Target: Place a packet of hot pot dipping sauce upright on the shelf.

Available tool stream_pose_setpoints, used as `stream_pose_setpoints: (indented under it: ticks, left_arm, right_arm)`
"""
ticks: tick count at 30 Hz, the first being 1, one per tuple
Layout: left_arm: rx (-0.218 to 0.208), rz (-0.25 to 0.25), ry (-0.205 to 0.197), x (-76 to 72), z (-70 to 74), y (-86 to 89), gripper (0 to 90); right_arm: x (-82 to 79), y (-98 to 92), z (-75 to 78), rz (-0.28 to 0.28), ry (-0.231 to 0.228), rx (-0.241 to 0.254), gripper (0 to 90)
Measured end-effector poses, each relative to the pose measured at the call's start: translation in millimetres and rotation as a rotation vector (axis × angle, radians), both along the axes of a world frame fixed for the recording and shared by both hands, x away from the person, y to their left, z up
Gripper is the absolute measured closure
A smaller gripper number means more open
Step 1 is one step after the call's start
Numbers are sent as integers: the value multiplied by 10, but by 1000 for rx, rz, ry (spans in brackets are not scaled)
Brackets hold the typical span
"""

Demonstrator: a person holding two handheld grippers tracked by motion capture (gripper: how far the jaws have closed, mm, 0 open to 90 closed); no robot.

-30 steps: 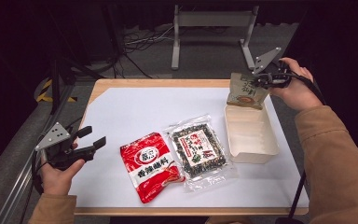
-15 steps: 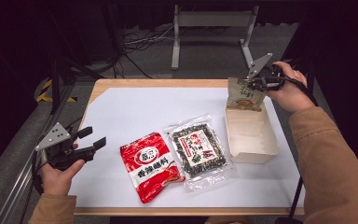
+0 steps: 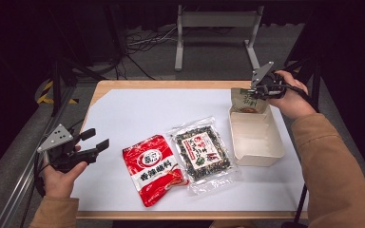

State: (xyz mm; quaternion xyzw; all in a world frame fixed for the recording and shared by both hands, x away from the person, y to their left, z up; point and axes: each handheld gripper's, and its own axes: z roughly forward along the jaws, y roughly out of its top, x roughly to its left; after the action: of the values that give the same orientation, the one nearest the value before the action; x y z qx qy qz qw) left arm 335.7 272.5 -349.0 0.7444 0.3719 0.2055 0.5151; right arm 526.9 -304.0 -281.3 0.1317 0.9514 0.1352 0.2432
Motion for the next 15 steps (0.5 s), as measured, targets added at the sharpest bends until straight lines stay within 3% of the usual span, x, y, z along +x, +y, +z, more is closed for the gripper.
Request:
stream_pose_setpoints:
  ticks: [15]
  left_arm:
    - [-3, -12, 8, 43, -19, -33, 330]
  right_arm:
    - [11, -160, -102, -97, 50, 40, 862]
